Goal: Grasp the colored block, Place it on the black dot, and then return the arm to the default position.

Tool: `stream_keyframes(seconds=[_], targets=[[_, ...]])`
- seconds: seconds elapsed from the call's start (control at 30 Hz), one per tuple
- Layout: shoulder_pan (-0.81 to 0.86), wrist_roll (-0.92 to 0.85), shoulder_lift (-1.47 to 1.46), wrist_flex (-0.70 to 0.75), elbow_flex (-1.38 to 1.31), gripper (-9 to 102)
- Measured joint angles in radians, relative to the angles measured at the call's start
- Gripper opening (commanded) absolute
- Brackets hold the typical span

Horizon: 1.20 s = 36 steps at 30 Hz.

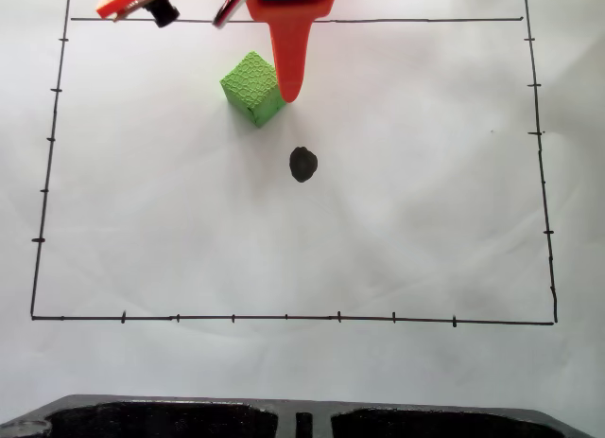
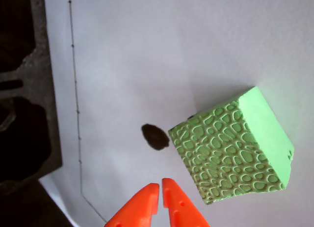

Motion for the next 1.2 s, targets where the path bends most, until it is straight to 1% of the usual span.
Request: stream_keyframes(seconds=[0.83,1.07,1.2], targets=[[0.000,0.000,0.000,0.000,0.000,0],[-0.002,-0.055,0.000,-0.005,0.000,0],[0.014,-0.095,0.000,-0.034,0.000,0]])
